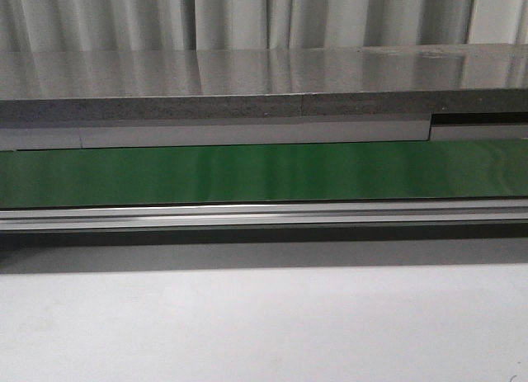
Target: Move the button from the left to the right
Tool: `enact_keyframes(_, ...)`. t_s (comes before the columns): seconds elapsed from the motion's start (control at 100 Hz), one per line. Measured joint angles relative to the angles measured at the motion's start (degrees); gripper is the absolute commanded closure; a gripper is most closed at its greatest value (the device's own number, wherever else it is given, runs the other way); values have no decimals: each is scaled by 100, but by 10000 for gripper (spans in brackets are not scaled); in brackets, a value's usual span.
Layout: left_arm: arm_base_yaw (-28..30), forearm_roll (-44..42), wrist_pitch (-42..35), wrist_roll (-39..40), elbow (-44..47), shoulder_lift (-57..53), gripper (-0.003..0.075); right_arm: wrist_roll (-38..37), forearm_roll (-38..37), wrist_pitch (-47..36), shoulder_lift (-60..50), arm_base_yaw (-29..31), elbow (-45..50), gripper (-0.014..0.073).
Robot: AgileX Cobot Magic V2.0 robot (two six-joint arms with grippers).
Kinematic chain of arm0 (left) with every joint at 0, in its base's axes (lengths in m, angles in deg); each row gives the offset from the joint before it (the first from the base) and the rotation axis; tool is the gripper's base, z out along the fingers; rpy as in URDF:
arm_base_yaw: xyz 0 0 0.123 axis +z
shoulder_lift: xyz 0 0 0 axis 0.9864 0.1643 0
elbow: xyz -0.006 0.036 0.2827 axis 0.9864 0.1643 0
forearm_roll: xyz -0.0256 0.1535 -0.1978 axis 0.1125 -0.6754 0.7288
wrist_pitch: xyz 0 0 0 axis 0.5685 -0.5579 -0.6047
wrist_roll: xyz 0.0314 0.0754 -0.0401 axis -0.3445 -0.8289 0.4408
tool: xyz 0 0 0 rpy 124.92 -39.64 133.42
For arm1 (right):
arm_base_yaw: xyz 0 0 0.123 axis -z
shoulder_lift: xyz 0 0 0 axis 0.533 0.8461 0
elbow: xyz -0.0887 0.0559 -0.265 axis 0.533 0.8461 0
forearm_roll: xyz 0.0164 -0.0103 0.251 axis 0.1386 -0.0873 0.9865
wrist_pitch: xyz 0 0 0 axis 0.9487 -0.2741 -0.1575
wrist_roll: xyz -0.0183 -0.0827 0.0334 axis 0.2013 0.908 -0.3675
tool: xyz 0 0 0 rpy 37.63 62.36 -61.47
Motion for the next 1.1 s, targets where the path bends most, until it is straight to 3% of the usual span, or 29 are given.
enact_keyframes(0.13,0,0,0,0,0,0,740,0,14,262,-401,0,133,125)
enact_keyframes(0.32,0,0,0,0,0,0,740,0,22,337,-701,0,195,386)
enact_keyframes(0.58,0,0,0,0,0,0,740,0,36,384,-711,0,195,666)
enact_keyframes(1.1,0,0,0,0,0,0,740,0,36,388,-711,0,195,662)
